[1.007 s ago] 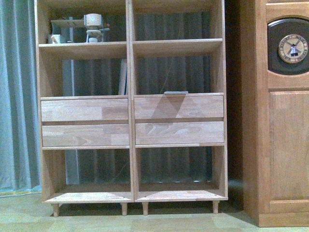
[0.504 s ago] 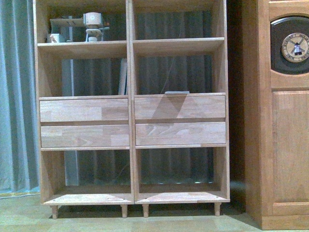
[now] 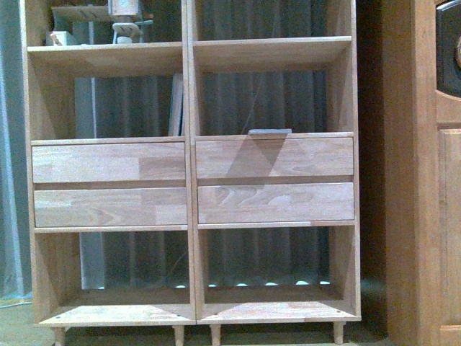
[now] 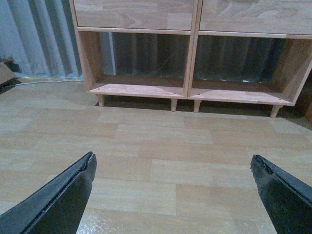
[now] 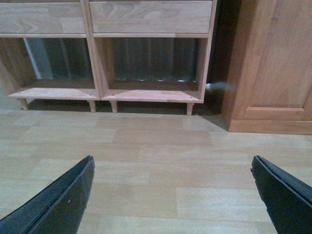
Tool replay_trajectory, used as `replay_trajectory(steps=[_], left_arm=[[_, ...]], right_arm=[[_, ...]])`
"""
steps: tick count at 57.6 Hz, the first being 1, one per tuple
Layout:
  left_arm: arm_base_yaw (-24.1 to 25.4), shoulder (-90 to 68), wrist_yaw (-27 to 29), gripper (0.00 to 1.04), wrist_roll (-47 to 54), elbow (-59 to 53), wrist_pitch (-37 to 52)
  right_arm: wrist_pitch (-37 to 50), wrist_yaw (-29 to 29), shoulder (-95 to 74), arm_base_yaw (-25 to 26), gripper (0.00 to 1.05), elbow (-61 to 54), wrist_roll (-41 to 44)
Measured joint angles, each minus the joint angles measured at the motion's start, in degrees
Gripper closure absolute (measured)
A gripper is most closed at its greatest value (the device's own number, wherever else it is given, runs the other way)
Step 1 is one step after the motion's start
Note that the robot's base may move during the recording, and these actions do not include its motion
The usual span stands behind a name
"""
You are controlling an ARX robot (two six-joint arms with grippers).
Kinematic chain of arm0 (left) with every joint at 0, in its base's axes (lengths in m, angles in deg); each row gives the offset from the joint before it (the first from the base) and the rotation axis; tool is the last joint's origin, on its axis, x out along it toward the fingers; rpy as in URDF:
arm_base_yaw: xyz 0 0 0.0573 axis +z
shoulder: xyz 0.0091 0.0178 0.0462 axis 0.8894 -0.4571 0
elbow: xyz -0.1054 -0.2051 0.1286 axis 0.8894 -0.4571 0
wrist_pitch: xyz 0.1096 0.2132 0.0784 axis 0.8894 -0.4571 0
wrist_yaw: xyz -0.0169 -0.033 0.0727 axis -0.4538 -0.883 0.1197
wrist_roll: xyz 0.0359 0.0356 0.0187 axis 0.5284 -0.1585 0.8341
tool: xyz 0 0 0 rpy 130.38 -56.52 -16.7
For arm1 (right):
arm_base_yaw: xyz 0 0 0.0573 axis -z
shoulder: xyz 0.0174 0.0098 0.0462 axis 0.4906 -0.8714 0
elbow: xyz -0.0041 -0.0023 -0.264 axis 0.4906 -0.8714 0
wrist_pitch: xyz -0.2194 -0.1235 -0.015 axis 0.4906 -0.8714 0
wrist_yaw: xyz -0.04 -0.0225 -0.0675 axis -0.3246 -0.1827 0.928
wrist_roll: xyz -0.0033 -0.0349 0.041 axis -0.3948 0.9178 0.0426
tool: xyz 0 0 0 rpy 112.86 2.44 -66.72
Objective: Organize books on shelf
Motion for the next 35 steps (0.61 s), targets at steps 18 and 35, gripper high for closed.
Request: replay_trajectory(steps=[18, 35], left_arm=[[0.0, 0.0, -0.04, 0.07, 0.0, 0.0, 0.0], [0.0, 0.0, 0.0, 0.07, 0.0, 0.0, 0.0]], right_arm=[[-0.02, 0.02, 0.0, 0.0, 0.07, 0.0, 0.0], [-0.02, 0.0, 0.0, 0.0, 0.07, 0.0, 0.0]])
